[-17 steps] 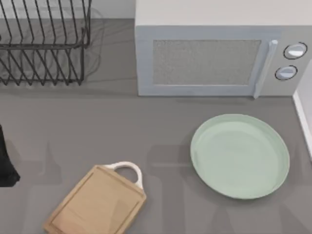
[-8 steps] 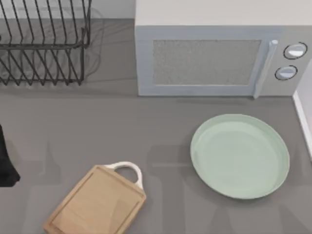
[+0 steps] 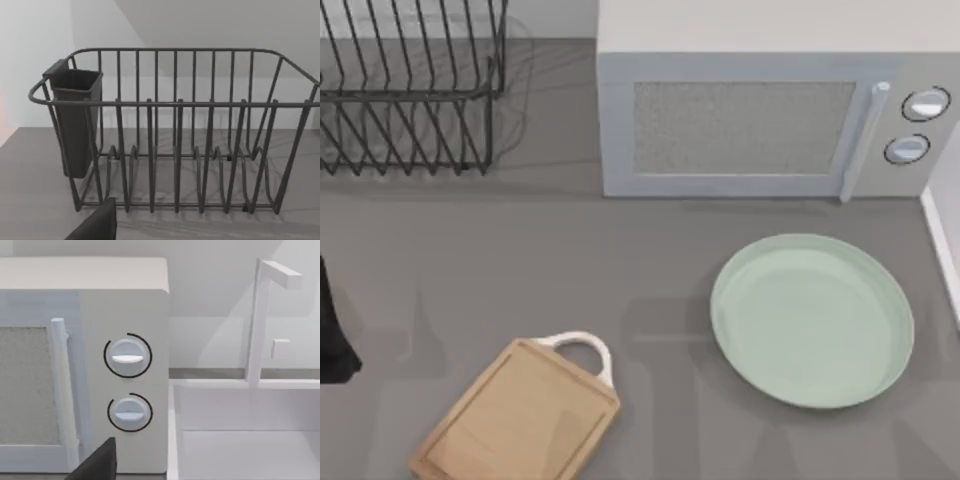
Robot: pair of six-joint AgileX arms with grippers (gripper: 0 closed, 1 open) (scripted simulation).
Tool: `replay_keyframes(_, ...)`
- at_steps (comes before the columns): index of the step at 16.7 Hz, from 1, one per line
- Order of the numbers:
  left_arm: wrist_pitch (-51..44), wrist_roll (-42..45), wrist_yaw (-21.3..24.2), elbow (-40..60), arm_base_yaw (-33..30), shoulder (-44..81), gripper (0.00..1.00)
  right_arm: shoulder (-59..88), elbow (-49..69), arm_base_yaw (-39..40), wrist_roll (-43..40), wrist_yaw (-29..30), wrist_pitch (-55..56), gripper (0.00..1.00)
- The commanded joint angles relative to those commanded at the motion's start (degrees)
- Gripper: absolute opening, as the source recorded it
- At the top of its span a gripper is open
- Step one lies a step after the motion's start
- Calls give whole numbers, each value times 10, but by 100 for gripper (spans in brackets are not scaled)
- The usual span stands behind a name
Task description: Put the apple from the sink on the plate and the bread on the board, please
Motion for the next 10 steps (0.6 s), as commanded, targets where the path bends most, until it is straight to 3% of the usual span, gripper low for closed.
replay_keyframes(5, 0, 0, 0, 0, 0, 0, 100, 56, 45, -7, -7, 0, -28, 100)
replay_keyframes(10, 0, 0, 0, 0, 0, 0, 100, 238, 192, -31, -29, 0, -120, 100)
